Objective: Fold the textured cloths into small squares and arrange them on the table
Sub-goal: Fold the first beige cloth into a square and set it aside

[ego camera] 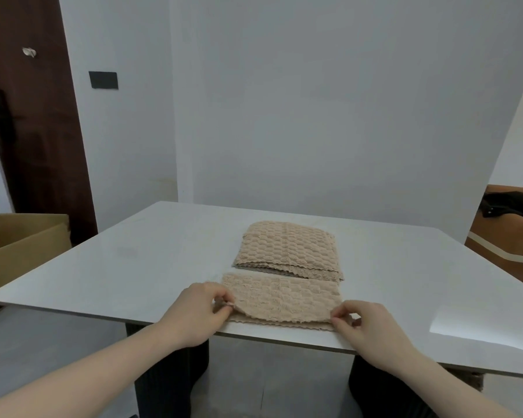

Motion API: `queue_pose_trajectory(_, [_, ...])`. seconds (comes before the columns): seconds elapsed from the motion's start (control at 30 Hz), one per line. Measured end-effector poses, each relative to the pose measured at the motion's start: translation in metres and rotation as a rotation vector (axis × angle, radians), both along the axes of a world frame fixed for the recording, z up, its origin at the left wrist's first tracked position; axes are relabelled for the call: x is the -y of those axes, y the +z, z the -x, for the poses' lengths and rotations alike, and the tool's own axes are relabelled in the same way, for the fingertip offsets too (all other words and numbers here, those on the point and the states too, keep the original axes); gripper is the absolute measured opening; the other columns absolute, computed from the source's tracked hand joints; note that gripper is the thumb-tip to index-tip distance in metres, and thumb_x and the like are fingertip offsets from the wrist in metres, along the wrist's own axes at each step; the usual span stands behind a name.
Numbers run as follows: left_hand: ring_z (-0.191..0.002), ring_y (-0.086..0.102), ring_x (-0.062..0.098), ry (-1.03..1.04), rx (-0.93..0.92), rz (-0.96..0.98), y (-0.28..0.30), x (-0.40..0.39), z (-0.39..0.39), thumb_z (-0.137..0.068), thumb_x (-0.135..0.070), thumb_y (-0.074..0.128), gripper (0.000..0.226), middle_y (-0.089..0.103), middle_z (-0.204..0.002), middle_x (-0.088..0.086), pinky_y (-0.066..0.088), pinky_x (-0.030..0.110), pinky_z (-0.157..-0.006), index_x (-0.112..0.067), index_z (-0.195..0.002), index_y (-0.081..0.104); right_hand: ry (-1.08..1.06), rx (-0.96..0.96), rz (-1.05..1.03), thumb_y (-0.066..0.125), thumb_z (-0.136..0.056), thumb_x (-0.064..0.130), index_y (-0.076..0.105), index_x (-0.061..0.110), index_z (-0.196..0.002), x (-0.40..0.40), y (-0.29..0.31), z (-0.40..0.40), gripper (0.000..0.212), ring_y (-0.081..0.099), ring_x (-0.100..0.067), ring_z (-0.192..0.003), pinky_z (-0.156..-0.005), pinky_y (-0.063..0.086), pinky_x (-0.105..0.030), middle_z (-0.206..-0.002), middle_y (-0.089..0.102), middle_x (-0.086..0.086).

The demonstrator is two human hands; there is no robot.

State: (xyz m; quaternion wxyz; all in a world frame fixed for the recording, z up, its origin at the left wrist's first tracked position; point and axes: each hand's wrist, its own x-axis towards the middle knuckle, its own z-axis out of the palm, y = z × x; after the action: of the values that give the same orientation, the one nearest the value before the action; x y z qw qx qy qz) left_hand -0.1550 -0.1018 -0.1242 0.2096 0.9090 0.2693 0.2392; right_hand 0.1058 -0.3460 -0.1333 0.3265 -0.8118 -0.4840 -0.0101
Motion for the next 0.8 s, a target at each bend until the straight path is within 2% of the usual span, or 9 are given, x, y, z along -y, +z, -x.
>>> queue_pose_trajectory(0.1, [-0.104,0.055,-0.001,0.035,-0.127,-0.105,0.004,0.007,0.000,-0.084,-0.052,0.057,0.021,0.068,-0.100,-0.023,0.048,0.026,-0.094,-0.036,-0.086,0.071,-0.012,0.037,0.018,0.072,-0.084,0.038,0.071,0.040,-0.077,0.003,-0.005,0.001,0.007,0.060,0.006,-0.098,-0.088,0.049,-0.023,-0.086,0.070,0.028])
queue_pose_trajectory(0.17, [-0.109,0.050,0.001,0.081,-0.107,-0.194,0.009,0.009,-0.006,-0.082,-0.059,0.043,0.036,0.066,-0.101,-0.024,0.043,0.028,-0.099,-0.035,-0.087,0.069,-0.039,0.026,-0.020,0.072,-0.084,0.038,0.071,0.040,-0.076,0.000,-0.003,0.002,0.009,0.053,0.007,-0.109,-0.090,0.041,-0.018,-0.091,0.070,0.029])
queue_pose_trajectory(0.23, [-0.120,0.047,0.004,0.080,-0.034,-0.222,0.013,0.013,-0.019,-0.084,-0.057,0.037,0.041,0.064,-0.113,-0.023,0.037,0.029,-0.106,-0.034,-0.099,0.068,-0.069,-0.001,-0.094,0.072,-0.085,0.036,0.072,0.040,-0.078,-0.011,0.003,0.003,0.008,0.050,0.007,-0.115,-0.094,0.038,-0.019,-0.099,0.070,0.029])
queue_pose_trajectory(0.3, [-0.132,0.042,0.007,0.030,0.001,-0.190,0.017,0.021,-0.040,-0.090,-0.051,0.040,0.042,0.060,-0.131,-0.018,0.032,0.030,-0.114,-0.032,-0.117,0.066,-0.079,-0.025,-0.140,0.070,-0.087,0.034,0.074,0.039,-0.090,-0.026,0.007,0.004,0.008,0.049,0.003,-0.122,-0.101,0.036,-0.020,-0.114,0.068,0.027])
queue_pose_trajectory(0.37, [-0.142,0.034,0.010,-0.032,-0.043,-0.147,0.016,0.031,-0.064,-0.097,-0.045,0.042,0.044,0.049,-0.149,-0.013,0.024,0.030,-0.121,-0.030,-0.134,0.060,-0.062,-0.005,-0.098,0.065,-0.091,0.035,0.073,0.036,-0.112,-0.044,0.008,0.004,0.022,0.044,-0.003,-0.134,-0.112,0.033,-0.023,-0.135,0.061,0.019])
queue_pose_trajectory(0.47, [-0.154,0.017,0.018,-0.064,-0.193,-0.129,0.007,0.040,-0.098,-0.100,-0.053,0.036,0.055,0.029,-0.165,-0.008,0.013,0.039,-0.127,-0.034,-0.151,0.044,-0.031,0.034,0.038,0.057,-0.098,0.043,0.055,0.033,-0.144,-0.066,0.002,0.001,0.047,0.027,-0.011,-0.151,-0.124,0.018,-0.028,-0.159,0.041,0.009])
queue_pose_trajectory(0.53, [-0.158,0.003,0.023,-0.061,-0.333,-0.105,-0.002,0.039,-0.111,-0.100,-0.061,0.028,0.064,0.014,-0.171,-0.006,0.005,0.044,-0.128,-0.037,-0.158,0.028,-0.023,0.037,0.147,0.050,-0.101,0.048,0.040,0.032,-0.155,-0.074,-0.007,-0.001,0.058,0.016,-0.015,-0.156,-0.127,0.011,-0.030,-0.167,0.027,0.008])
queue_pose_trajectory(0.63, [-0.157,-0.012,0.025,-0.078,-0.485,-0.111,-0.017,0.034,-0.118,-0.095,-0.071,0.017,0.075,-0.003,-0.172,-0.006,-0.006,0.047,-0.127,-0.039,-0.162,0.007,-0.034,0.062,0.254,0.039,-0.102,0.056,0.030,0.033,-0.160,-0.074,-0.020,-0.004,0.063,0.009,-0.014,-0.158,-0.129,0.008,-0.035,-0.170,0.017,0.010])
queue_pose_trajectory(0.8, [-0.157,-0.013,0.020,-0.087,-0.521,-0.130,-0.023,0.022,-0.114,-0.092,-0.078,0.013,0.081,-0.008,-0.171,-0.008,-0.007,0.044,-0.127,-0.038,-0.162,0.001,-0.043,0.097,0.342,0.029,-0.103,0.060,0.020,0.035,-0.162,-0.075,-0.023,-0.006,0.065,0.002,-0.013,-0.159,-0.129,0.005,-0.039,-0.171,0.009,0.013])
